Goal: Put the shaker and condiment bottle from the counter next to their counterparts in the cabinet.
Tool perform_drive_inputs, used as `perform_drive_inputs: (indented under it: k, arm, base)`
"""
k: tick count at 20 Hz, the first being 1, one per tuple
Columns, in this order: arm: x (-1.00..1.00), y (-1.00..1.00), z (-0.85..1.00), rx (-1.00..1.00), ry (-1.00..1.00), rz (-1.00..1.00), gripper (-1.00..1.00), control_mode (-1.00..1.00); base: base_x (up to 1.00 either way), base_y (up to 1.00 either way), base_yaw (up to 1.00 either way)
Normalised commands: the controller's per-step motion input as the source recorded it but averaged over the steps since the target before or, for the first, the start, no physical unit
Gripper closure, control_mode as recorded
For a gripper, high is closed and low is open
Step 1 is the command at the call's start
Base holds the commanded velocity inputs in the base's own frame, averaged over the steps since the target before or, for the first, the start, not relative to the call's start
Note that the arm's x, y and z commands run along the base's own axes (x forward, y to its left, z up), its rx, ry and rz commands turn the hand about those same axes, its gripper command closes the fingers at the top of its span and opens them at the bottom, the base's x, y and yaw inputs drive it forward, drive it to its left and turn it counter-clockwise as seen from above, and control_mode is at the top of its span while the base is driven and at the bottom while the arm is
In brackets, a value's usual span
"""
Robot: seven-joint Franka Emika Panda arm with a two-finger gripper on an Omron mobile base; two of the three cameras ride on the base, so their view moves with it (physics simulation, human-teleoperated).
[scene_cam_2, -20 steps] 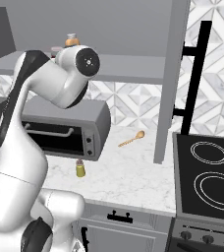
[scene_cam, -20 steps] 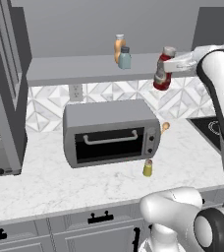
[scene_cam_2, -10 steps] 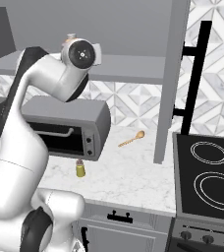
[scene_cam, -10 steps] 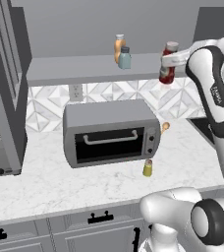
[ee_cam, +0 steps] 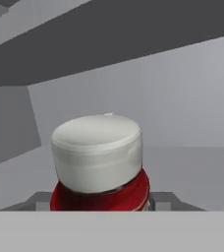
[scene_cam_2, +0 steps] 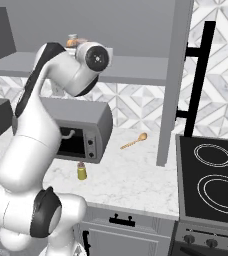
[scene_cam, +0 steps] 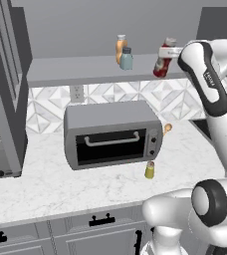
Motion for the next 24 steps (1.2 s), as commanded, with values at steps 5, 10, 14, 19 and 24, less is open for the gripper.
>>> perform_drive_inputs:
  k: [5,10,14,19,24]
  arm:
    - [0.4,-0.11,0.0,0.04,0.0,-0.01,1.0,-1.0]
    - [0.15,-0.07,0.0,-0.02,0.0,-0.02,1.0,-1.0]
    - [0.32,0.0,0.0,0.0,0.0,0.0,1.0,-1.0]
    - [0.57,0.0,0.0,0.0,0.0,0.0,1.0,-1.0]
    - [0.52,0.0,0.0,0.0,0.0,0.0,1.0,-1.0]
  base:
    - [0.0,0.0,0.0]
    - [0.0,0.0,0.0]
    - [0.0,0.0,0.0]
    - [0.0,0.0,0.0]
    - [0.0,0.0,0.0]
